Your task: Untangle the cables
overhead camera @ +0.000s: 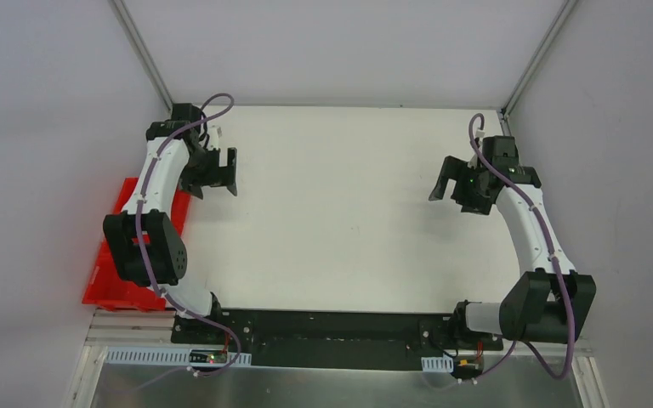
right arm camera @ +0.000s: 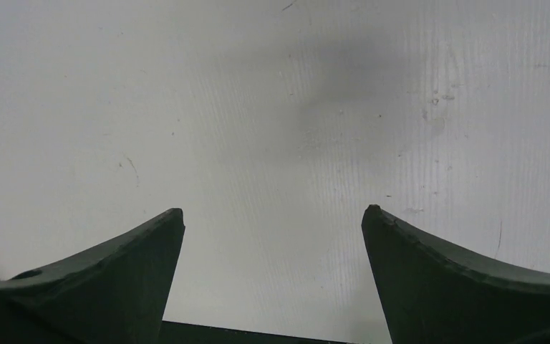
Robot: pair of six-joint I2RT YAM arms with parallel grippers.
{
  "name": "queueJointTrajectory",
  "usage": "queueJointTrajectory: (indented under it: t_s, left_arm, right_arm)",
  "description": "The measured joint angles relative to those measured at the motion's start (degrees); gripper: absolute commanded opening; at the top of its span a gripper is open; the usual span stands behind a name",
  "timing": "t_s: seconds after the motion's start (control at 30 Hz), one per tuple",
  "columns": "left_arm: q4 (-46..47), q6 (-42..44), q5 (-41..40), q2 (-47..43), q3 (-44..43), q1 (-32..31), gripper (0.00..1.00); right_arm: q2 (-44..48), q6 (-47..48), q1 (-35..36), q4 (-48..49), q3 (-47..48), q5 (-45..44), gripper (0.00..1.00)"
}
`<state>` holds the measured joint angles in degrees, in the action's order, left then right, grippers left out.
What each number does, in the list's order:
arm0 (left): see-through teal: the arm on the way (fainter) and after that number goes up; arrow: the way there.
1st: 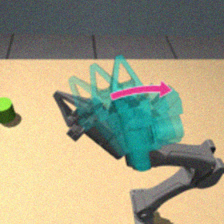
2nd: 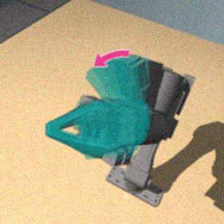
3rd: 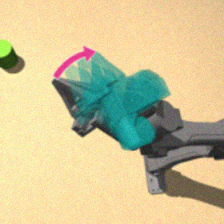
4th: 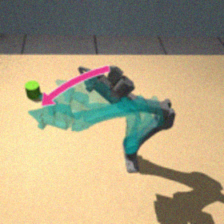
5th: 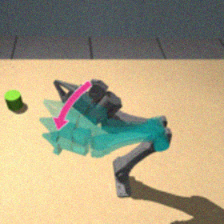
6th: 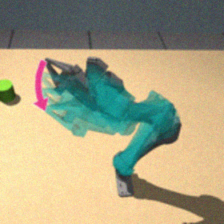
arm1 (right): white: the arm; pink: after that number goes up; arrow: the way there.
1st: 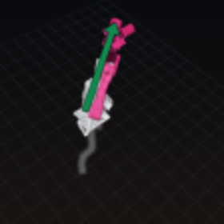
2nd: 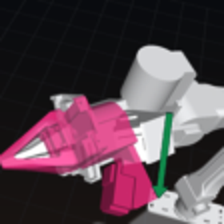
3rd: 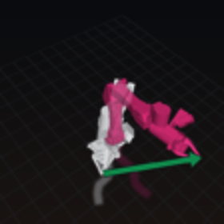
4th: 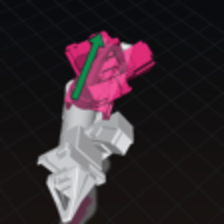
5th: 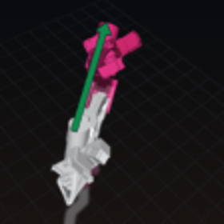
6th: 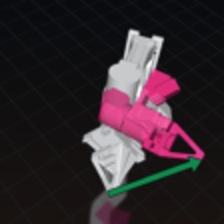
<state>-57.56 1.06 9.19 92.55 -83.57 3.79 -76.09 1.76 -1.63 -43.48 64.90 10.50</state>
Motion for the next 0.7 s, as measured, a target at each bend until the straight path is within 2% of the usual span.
queueJointTrajectory:
  t_s: [0.07,0.13,0.37,0.47,0.57,0.7]
  left_arm:
    - [-0.7,1.0,0.1,0.7,-2.2,0.1,1.00]
    - [-3.0,2.6,0.5,3.6,-8.4,0.4,1.00]
    - [-8.5,9.0,-0.8,25.0,-41.6,2.9,1.00]
    - [-9.4,11.6,-2.3,33.3,-51.1,4.7,1.00]
    - [-9.5,13.5,-3.3,39.1,-55.6,6.8,1.00]
    - [-9.0,14.9,-4.9,43.5,-56.0,9.5,1.00]
  right_arm:
    - [1.2,0.0,0.0,0.7,-0.1,0.3,0.99]
    - [2.0,0.0,0.0,1.4,-0.1,0.6,0.99]
    - [2.2,0.7,0.1,2.1,-1.3,2.6,0.99]
    - [2.2,1.4,0.1,2.1,-1.4,4.3,0.99]
    - [1.6,2.2,0.1,1.8,-1.2,6.7,0.99]
    - [-1.0,2.8,0.1,1.0,-0.2,9.7,0.99]
